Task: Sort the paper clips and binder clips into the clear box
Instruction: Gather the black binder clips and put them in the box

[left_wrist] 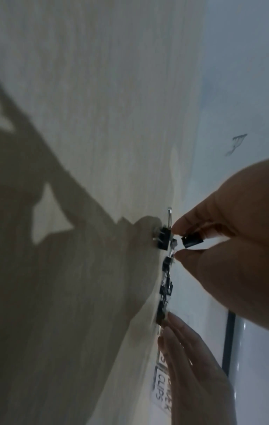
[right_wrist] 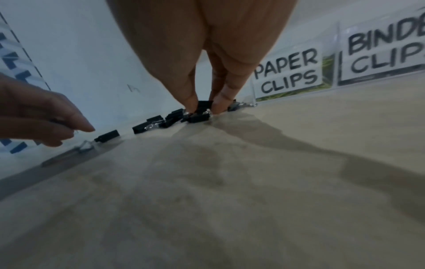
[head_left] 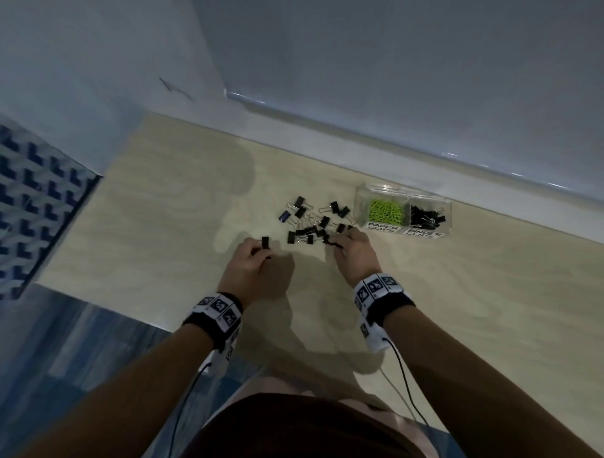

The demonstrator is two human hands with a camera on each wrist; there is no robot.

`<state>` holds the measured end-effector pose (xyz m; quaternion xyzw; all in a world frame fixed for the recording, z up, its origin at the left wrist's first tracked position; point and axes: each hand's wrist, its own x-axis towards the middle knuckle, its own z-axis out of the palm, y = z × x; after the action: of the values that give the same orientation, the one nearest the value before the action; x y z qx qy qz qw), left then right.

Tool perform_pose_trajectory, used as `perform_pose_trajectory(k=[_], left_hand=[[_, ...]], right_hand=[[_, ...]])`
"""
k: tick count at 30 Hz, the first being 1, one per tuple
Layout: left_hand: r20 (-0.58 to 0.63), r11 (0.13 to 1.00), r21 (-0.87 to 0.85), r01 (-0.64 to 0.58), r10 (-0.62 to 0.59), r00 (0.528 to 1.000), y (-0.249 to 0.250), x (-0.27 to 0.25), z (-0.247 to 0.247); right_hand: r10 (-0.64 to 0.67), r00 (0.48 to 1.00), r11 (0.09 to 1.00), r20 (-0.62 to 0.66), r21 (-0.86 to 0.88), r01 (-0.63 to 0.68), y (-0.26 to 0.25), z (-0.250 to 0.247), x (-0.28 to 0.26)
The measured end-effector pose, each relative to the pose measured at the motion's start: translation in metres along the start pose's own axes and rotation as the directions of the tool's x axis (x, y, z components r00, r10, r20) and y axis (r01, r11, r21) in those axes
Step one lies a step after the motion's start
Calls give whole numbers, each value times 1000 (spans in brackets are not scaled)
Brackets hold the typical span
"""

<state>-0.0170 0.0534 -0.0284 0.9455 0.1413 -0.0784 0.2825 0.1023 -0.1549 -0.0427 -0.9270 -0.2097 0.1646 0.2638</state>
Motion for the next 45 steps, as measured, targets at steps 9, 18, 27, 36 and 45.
perform_pose_trajectory(k=[9,18,27,36,45], left_hand=[[-22,998,-49,40,-41,999,-2,8,7],[65,995,-97,-33,39,997,13,11,9],[115,894,-223,-389,421,900,165,73,27],[60,885,-207,-417,437,897,221,123,35],[29,994,23,-111,110,993,43,67,6]], right_hand=[[85,996,988,17,-131,-82,-23,8,15],[154,985,988,-74,-15,-155,4,0,-17],[242,825,970,-510,136,-200,76,-88,-43],[160,854,987,-495,63,-148,103,-126,-3],[-103,994,993,-26,-59,101,25,-43,-17]])
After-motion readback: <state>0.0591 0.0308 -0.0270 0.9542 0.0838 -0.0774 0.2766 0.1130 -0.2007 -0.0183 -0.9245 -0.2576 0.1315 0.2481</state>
